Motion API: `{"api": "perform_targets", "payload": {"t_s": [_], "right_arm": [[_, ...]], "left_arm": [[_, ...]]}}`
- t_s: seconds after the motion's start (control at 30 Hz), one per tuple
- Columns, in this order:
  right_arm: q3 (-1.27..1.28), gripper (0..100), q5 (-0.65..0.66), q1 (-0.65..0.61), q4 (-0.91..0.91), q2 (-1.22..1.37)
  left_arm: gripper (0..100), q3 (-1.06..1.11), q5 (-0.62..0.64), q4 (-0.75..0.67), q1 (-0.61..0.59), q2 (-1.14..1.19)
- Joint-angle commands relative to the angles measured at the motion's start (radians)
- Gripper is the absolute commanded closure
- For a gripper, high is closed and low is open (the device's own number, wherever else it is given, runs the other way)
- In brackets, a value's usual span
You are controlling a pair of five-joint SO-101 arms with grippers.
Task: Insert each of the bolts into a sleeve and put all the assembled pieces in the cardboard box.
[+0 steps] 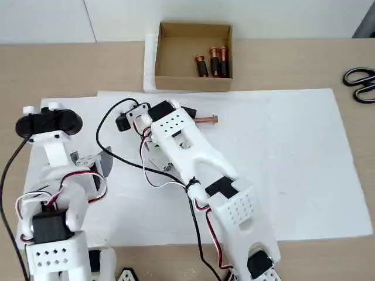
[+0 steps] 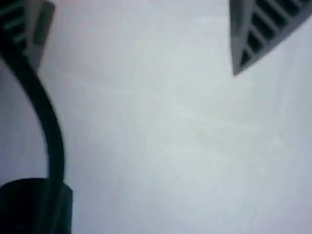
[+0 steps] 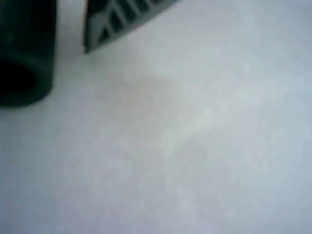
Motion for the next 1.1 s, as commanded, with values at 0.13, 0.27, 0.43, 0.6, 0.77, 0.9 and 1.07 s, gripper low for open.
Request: {"api": "perform_targets", "payload": {"t_s": [0.13,0.27,0.43,0.6,0.77,0.9,1.07], "right_arm": [[-0.054,96.9,0.009,-0.019,0.022,-0.002],[-0.054,99.4,0.009,-0.015,0.022,-0.001],[-0.054,99.5,0.009,-0.005,0.033,-0.004],[-0.109,99.5,0.009,0.033,0.099,-0.071],[-0.109,99.5,0.009,0.093,0.105,-0.237],[-0.107,99.5,0.009,0.156,0.107,-0.355],[-0.106,99.5,0.003,0.222,0.11,-0.469]], "left_arm": [[76,-0.002,0.009,-0.028,-0.006,-0.014],[76,-0.001,0.009,-0.028,-0.006,-0.014],[76,0.021,0.009,-0.029,-0.005,-0.014],[76,0.021,0.009,-0.029,-0.003,-0.014],[76,0.022,0.009,-0.049,-0.002,-0.005],[76,0.018,0.009,-0.049,-0.002,0.003],[75,-0.087,0.009,-0.061,0.003,0.164]]}}
